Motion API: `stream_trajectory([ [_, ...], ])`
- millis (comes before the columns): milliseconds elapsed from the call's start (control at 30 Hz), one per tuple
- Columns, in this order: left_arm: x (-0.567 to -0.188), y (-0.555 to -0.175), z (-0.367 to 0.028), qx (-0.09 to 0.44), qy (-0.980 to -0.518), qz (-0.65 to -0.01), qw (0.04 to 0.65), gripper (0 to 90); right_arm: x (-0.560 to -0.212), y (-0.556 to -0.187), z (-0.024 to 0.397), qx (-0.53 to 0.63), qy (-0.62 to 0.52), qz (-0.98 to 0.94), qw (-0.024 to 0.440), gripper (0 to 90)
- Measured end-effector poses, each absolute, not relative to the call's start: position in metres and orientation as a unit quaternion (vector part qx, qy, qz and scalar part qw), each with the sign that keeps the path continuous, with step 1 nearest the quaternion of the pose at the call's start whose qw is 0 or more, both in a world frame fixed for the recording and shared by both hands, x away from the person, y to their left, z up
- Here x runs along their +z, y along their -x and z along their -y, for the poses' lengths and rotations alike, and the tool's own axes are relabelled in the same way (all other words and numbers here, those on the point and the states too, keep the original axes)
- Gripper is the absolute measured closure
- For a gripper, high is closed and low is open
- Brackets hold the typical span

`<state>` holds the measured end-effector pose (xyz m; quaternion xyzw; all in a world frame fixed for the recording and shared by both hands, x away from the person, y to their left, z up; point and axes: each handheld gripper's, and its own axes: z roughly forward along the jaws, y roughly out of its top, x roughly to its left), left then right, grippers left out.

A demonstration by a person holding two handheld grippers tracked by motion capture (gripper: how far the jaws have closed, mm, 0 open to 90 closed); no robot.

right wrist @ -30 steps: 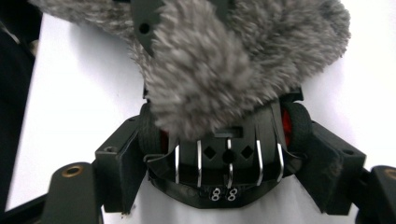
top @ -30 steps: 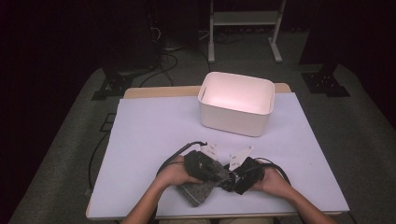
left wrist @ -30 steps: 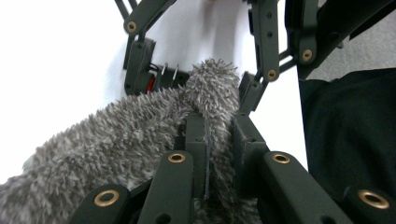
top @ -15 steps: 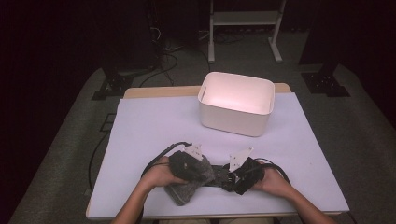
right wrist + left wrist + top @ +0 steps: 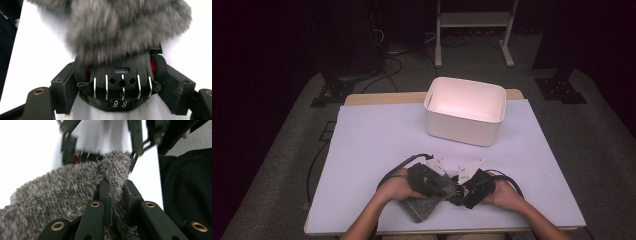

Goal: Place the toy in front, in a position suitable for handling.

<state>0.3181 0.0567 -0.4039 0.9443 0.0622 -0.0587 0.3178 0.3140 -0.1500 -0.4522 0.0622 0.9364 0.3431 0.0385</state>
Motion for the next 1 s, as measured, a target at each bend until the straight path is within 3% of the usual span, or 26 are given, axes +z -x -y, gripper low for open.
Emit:
stream_trajectory([
  [300, -0.401, -0.324, -0.129, -0.022, -0.941, -0.137, 0.310, 79.3, -0.452, -0.314, 0.150, 0.345, -0.058, -0.936, 0.041, 23.4],
  [433, -0.405, -0.336, -0.145, -0.039, -0.926, -0.167, 0.337, 79.3, -0.453, -0.316, 0.150, 0.344, -0.059, -0.936, 0.036, 23.4],
  [867, -0.407, -0.337, -0.090, -0.056, -0.933, -0.111, 0.336, 78.8, -0.451, -0.313, 0.149, 0.340, -0.055, -0.937, 0.046, 23.4],
  [1000, -0.407, -0.333, -0.092, -0.052, -0.937, -0.106, 0.329, 78.4, -0.451, -0.312, 0.150, 0.345, -0.060, -0.935, 0.047, 22.8],
])
